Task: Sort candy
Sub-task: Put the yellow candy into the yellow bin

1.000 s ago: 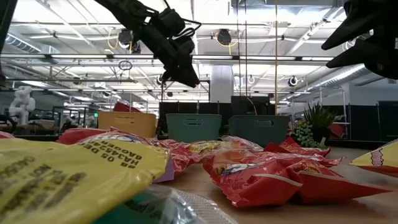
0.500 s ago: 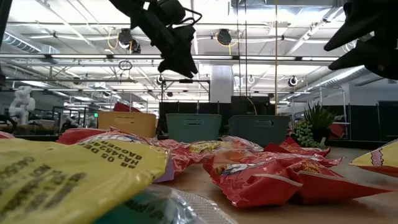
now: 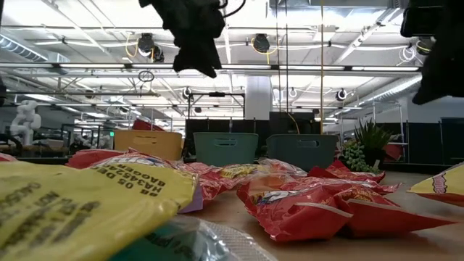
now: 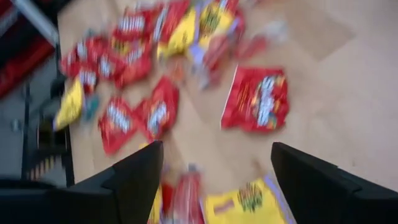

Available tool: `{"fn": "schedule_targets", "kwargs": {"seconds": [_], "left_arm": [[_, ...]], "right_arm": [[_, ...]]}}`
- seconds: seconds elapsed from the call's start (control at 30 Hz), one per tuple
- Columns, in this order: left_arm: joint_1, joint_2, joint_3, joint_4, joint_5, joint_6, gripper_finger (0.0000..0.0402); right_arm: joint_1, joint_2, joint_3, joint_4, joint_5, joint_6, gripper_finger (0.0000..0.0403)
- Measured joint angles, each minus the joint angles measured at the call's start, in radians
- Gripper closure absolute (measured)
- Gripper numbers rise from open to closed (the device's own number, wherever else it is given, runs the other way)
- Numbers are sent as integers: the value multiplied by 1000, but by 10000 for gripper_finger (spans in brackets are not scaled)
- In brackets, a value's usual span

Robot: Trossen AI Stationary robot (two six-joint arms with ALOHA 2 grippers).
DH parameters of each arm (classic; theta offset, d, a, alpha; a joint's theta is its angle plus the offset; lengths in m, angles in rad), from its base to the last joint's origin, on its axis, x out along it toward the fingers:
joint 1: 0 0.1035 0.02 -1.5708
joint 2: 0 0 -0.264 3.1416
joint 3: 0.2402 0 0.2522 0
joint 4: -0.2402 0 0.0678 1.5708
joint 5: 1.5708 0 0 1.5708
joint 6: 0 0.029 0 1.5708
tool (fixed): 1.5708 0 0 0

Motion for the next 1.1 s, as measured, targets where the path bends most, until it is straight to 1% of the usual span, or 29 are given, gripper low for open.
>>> {"fn": "schedule_targets", "kwargs": {"seconds": [0.1,0.27,0.33,0.37,0.47,0.57,0.7,0.8,0.93,1.1], "left_arm": [[-82,0,0,-49,-30,-19,260],[-253,0,-1,-54,-239,-93,260],[-319,0,-1,-54,-297,-133,260],[-349,0,-3,-52,-309,-148,260],[-424,0,-48,-3,-317,-188,260],[-477,0,-128,78,-309,-229,260],[-526,0,-244,215,-234,-234,260],[-545,-24,-329,304,-200,-235,260],[-552,-116,-456,441,-177,-284,260],[-568,-284,-621,572,-177,-335,260]], "right_arm": [[-15,0,0,-32,-88,-25,112],[-33,4,0,-119,-191,-42,126],[-38,18,0,-126,-221,-51,130],[-39,28,0,-125,-231,-59,132],[-44,83,18,-135,-261,-101,136],[-44,166,70,-201,-283,-143,138],[-44,304,161,-277,-284,-219,138],[-44,417,208,-286,-282,-279,138],[-44,556,223,-262,-281,-311,138],[-43,680,234,-259,-279,-242,138]]}}
